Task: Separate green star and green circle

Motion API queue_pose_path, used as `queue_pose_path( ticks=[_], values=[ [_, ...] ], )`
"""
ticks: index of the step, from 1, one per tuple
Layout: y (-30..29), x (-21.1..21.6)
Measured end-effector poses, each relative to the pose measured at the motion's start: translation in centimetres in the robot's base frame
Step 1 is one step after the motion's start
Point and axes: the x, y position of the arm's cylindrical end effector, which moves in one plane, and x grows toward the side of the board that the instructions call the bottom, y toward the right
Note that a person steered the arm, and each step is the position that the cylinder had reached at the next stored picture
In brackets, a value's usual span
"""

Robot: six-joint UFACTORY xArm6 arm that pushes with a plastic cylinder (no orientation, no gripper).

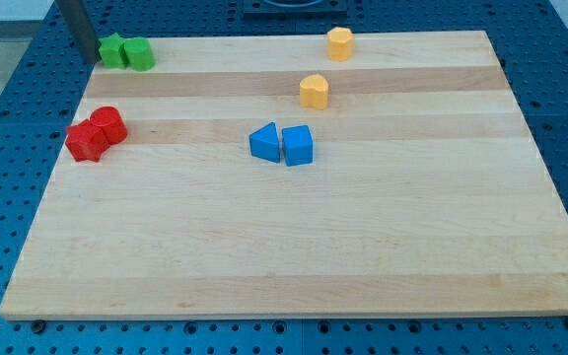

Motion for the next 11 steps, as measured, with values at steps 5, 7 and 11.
queue_pose_path(
  ticks=[5, 7, 11],
  values=[
    [1.9, -1.7],
    [5.9, 1.7],
    [10.7, 1.0]
  ],
)
